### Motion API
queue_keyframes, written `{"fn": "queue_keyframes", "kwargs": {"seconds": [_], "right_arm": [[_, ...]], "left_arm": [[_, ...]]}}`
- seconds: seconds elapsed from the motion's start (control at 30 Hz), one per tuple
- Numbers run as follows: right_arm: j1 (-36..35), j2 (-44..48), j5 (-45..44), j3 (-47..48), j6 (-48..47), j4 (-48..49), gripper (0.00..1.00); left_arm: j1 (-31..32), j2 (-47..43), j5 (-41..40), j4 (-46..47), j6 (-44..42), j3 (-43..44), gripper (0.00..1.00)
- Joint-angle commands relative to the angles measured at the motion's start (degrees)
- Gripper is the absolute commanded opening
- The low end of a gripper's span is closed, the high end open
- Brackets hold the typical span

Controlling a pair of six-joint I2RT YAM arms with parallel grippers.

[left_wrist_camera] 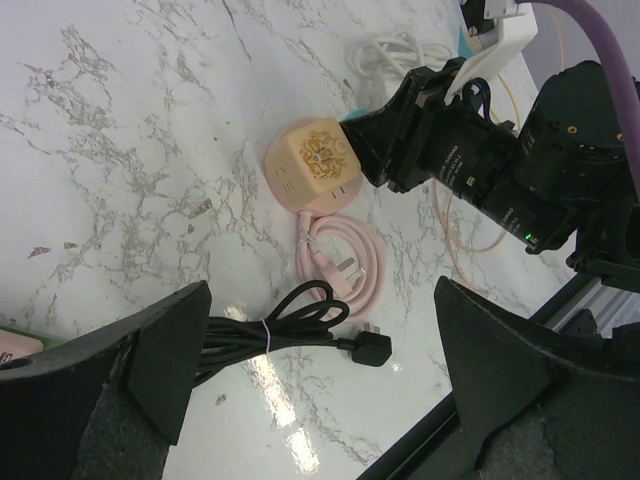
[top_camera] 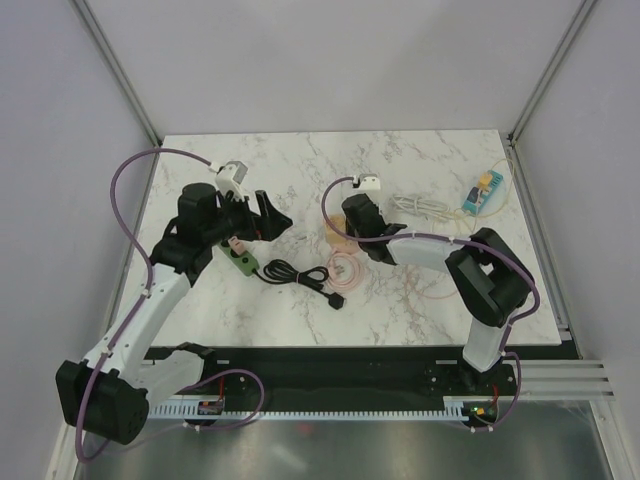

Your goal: Insert the plug

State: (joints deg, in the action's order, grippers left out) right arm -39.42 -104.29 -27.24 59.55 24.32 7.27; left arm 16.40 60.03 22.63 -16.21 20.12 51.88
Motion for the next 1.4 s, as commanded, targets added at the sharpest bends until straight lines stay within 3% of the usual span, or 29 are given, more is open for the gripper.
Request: {"fn": "queue_keyframes", "kwargs": {"seconds": [0.0, 0.3, 0.5, 0.83, 0.93, 0.97, 1.13, 1.2, 1.3, 1.37], "right_arm": [[-3.99, -6.1, 5.19, -5.32, 2.84, -17.29, 0.0], [-7.33, -7.24, -2.37, -5.41, 6.53, -17.64, 0.0], [-9.53, -8.91, -5.71, -5.15, 7.5, -15.44, 0.0], [-9.8, -7.07, -4.04, -4.97, 7.15, -15.17, 0.01], [-8.75, -5.05, -3.52, -1.82, 5.57, -17.36, 0.18], [-7.79, -4.18, -3.17, -0.67, 5.13, -18.07, 0.28], [-5.41, -0.92, -1.59, 8.38, 2.84, -25.44, 0.41], [-4.27, 0.84, -0.88, 11.53, 2.05, -27.38, 0.6], [-2.95, 3.38, -0.44, 14.88, 1.17, -31.77, 0.69], [-2.07, 5.84, 0.61, 16.64, 0.13, -33.1, 0.83]], "left_arm": [[-0.23, -2.02, -2.24, 1.62, -1.14, -0.37, 1.0], [-2.6, -1.5, -9.01, -0.4, 9.23, 0.94, 1.0], [-5.68, -2.63, -7.69, -2.16, 9.15, 1.12, 1.0], [-6.03, -4.83, -5.76, -2.95, 7.22, 0.51, 1.0], [-6.03, -4.66, -4.53, -2.95, 7.39, 0.51, 1.0], [-6.03, -4.48, -4.27, -2.95, 7.74, 0.59, 1.0], [-6.03, -5.01, -3.13, -2.95, 7.13, 0.86, 1.0], [-6.03, -5.18, -2.77, -2.95, 6.6, 1.12, 1.0], [-6.03, -5.19, -2.25, -2.95, 5.99, 1.73, 1.0], [-6.03, -5.01, -1.54, -2.95, 5.29, 2.26, 1.0]]}}
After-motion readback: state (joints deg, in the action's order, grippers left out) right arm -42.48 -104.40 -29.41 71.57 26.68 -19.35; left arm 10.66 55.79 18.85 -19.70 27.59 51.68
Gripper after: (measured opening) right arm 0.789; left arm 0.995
